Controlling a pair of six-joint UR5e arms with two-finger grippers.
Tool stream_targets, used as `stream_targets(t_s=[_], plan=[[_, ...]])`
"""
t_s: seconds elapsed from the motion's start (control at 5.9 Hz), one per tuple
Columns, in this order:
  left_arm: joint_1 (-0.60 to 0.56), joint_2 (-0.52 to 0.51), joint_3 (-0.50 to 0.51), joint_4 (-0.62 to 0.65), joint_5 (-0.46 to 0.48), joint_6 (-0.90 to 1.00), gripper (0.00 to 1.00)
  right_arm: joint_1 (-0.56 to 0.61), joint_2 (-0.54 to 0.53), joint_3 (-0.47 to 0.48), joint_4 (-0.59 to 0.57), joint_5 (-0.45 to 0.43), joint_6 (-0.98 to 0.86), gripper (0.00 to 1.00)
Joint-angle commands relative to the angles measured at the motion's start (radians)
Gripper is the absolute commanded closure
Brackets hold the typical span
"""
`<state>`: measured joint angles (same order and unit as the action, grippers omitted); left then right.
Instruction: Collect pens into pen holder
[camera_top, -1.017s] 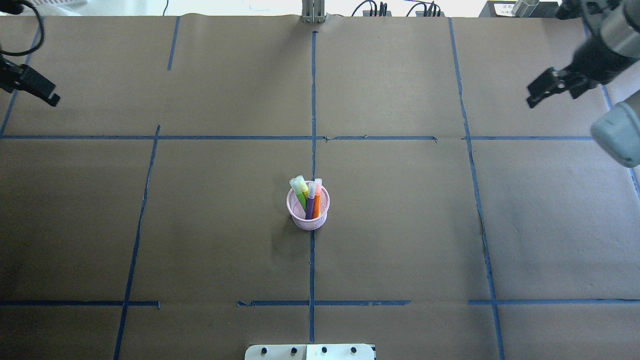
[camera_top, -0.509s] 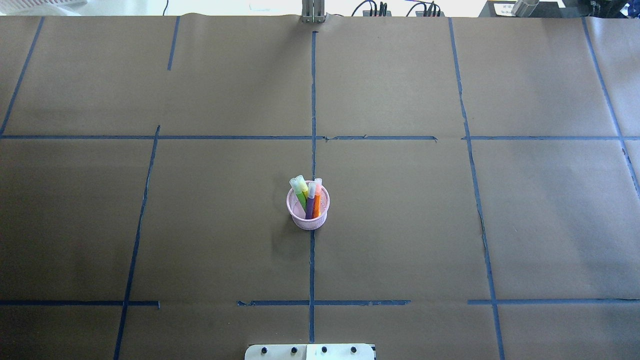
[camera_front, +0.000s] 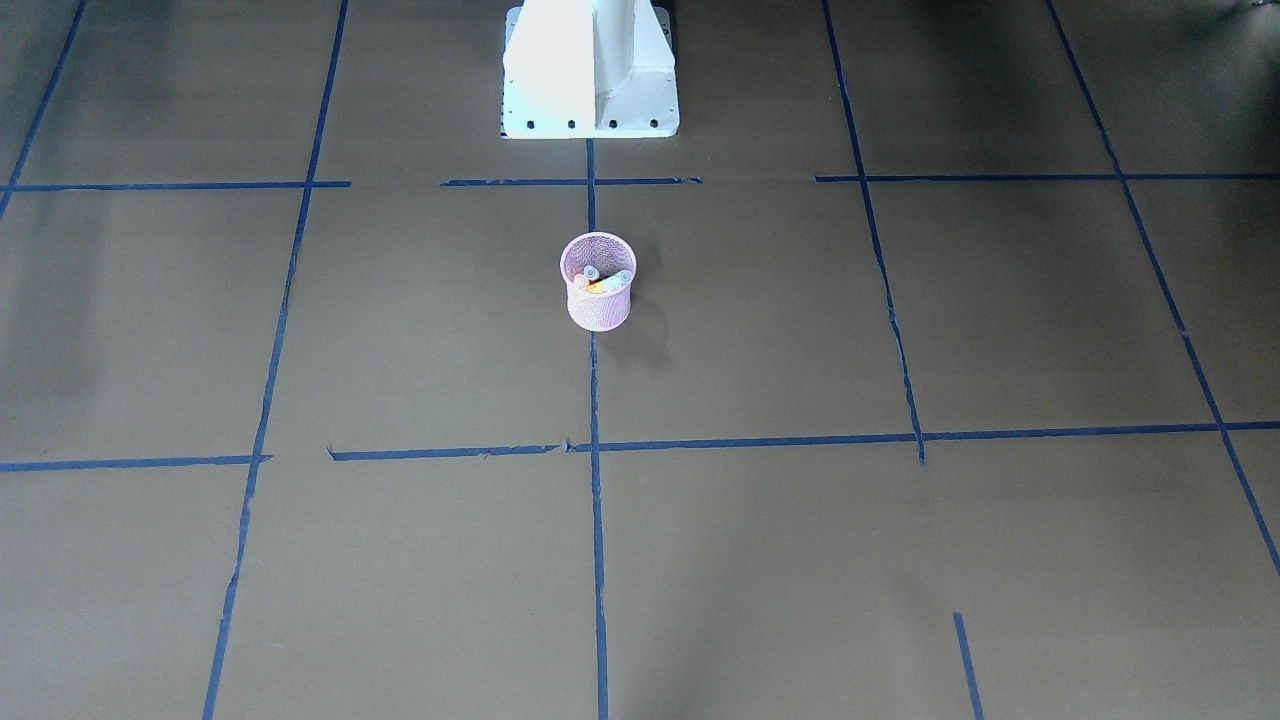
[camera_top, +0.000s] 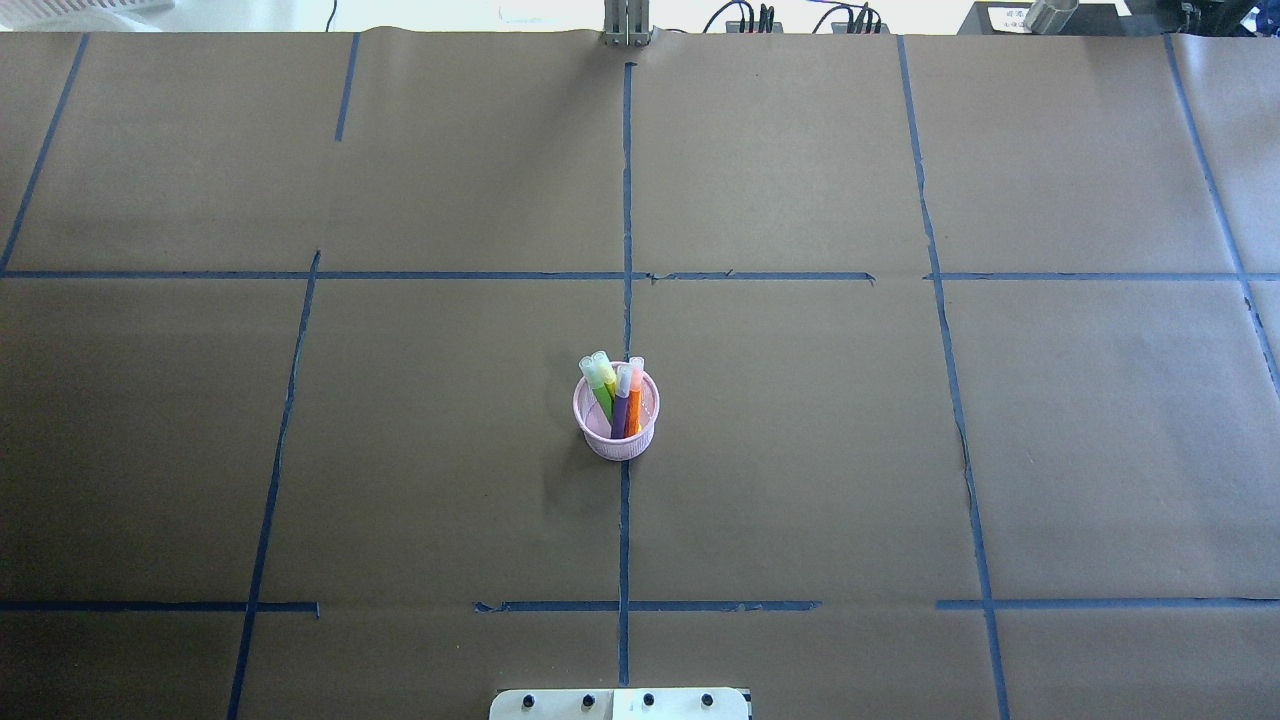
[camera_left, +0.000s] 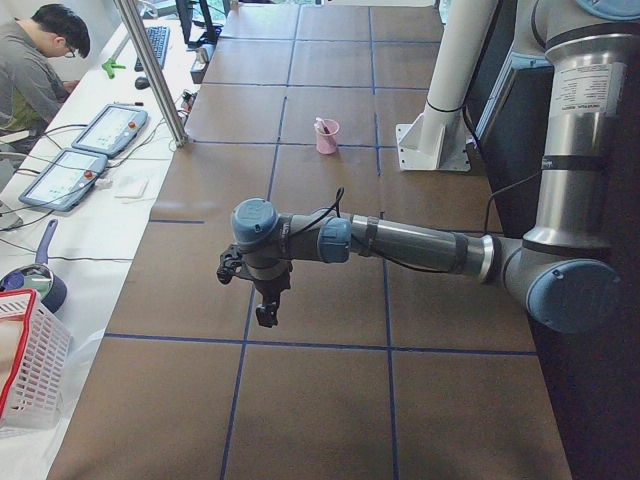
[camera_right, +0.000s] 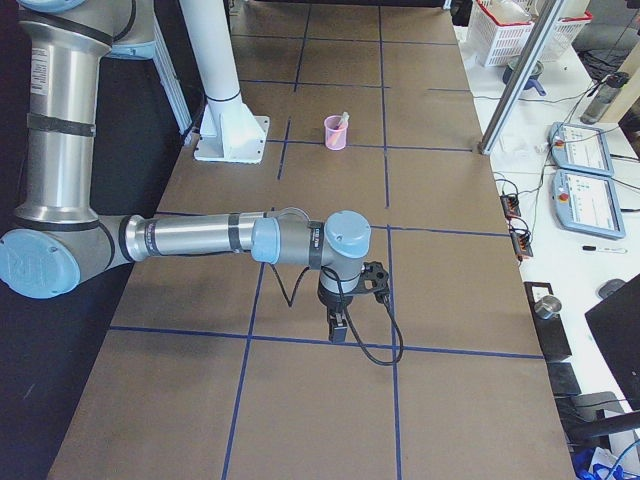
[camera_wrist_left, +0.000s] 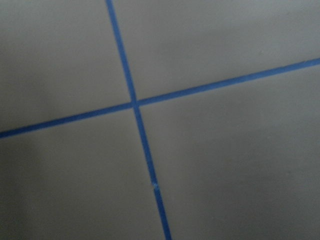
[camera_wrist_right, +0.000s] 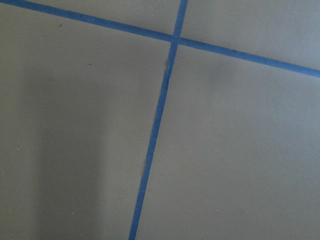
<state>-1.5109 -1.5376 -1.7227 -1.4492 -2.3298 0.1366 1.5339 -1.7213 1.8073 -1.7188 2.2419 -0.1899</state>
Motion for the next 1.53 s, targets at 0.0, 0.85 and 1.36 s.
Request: stream_targets(t_s=[0.0,0.85,1.36], plan=[[-0.008,0.062,-0.018,-0.003,0.001,0.004,0.00,0.005,-0.006,-0.011,0.001,0.002,0.003,0.00],[0.001,0.071,-0.008,0.007,0.010,0.003,0.00,0.005,-0.007,-0.023,0.002,0.002,0.001,0.00],[0.001,0.073,-0.021,0.003,0.010,0.003,0.00,0.005,-0.007,-0.020,0.002,0.002,0.003,0.00]])
